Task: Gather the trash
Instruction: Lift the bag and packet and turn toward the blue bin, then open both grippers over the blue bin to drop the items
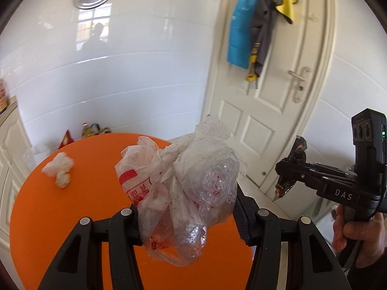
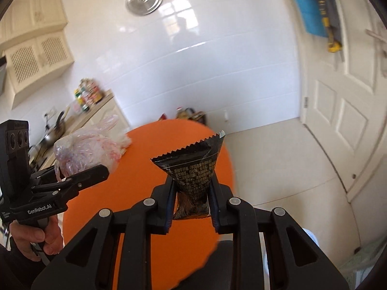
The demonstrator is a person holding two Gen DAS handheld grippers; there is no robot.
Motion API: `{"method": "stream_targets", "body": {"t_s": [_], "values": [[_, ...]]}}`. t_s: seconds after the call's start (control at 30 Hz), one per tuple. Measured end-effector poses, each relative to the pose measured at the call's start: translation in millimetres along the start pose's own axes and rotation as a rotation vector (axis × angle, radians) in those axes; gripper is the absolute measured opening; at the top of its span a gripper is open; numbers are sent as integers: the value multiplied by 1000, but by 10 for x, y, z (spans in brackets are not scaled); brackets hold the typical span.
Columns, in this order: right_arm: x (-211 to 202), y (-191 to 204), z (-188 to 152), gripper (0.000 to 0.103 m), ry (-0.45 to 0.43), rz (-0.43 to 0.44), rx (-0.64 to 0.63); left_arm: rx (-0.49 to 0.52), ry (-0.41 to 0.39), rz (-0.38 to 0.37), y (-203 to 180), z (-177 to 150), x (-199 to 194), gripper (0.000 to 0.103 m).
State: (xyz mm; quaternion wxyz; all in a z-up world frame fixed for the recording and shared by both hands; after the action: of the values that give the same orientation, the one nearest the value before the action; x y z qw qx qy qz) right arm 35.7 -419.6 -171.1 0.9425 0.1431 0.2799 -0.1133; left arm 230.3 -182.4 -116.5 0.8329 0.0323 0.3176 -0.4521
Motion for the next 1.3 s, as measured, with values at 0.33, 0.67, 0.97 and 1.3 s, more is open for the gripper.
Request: {"method": "stream_targets", "body": {"t_s": [0.33,0.67,0.97,1.3], "values": [[-439,-1145,-251,24,-13,-205,172,121,67,-166,-726,210,439,51],[-120,-1969,-717,24,114,-296,331,126,299,-292,-1119,239,1503,51],[363,-2503,-1210,27,269,-326,462,88,516,-304,-1336,122,2730,51],[603,-2943,-1562,73,365,-370,592,90,714,-287,-1506,88,3817,73]]}}
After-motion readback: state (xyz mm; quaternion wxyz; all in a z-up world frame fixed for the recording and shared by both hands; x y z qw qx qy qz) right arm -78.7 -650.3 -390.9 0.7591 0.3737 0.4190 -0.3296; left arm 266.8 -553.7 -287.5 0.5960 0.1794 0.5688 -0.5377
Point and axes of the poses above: each gripper's, at about its wrist camera, not at the fingertips, and x roughly the way its jaws point, y to its left, z to its top, the point moved 1 cm from there along x, roughly the way its jaws point, and after that the axes turned 9 degrees about -z, right-handed, at the moved point
